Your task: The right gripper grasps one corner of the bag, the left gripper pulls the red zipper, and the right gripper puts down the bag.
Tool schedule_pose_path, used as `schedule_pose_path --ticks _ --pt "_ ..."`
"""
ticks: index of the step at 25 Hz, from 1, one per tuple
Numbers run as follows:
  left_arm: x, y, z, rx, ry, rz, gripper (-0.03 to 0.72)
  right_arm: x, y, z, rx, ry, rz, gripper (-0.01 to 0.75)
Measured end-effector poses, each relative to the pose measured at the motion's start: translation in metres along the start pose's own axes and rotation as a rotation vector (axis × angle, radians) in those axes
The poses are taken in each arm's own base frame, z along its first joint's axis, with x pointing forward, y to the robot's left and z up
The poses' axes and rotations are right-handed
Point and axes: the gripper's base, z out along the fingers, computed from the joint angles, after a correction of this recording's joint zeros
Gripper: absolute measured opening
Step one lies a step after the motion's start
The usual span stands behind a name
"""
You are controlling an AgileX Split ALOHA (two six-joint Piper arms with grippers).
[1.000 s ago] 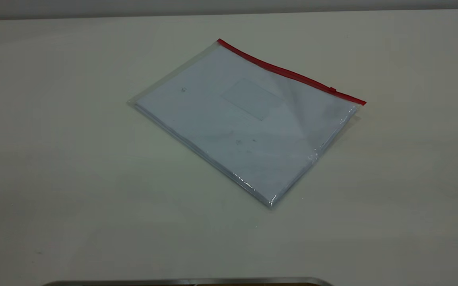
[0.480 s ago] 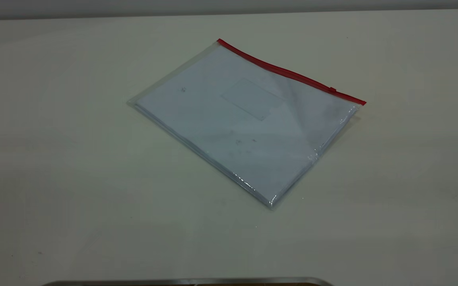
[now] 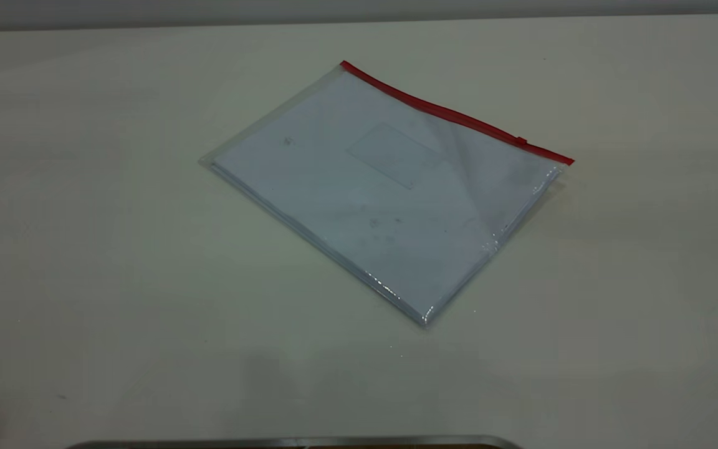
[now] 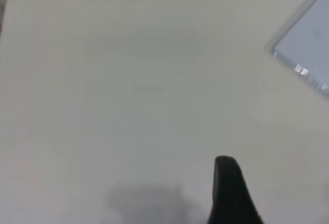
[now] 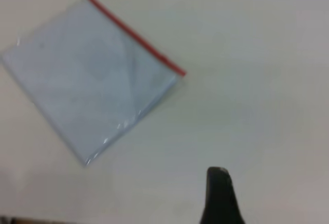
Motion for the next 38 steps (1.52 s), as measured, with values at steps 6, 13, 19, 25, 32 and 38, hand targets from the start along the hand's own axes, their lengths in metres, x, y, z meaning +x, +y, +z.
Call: schedule_pose_path --ticks 6,13,19,25,32,38 --pt "-0.052 -0.012 0.061 0.112 -0.010 0.022 0.515 -0.022 0.001 0.059 -0.113 0.152 0.038 0.576" --pt "-0.090 -0.031 0.125 0.282 0.010 0.167 0.515 -0.028 0.005 0.134 -0.305 0.274 0.059 0.576" --pt "-0.099 -0.046 0.172 0.440 0.054 0.289 0.515 -0.017 0.004 0.196 -0.425 0.302 0.102 0.576" --pt "-0.099 -0.056 0.206 0.557 0.115 0.340 0.515 0.014 -0.007 0.259 -0.434 0.354 0.149 0.576" --pt "-0.100 -0.083 0.230 0.611 0.159 0.425 0.515 0.044 -0.015 0.325 -0.488 0.443 0.179 0.576" --pt "-0.095 -0.098 0.234 0.626 0.184 0.482 0.515 0.058 -0.022 0.371 -0.498 0.481 0.191 0.576"
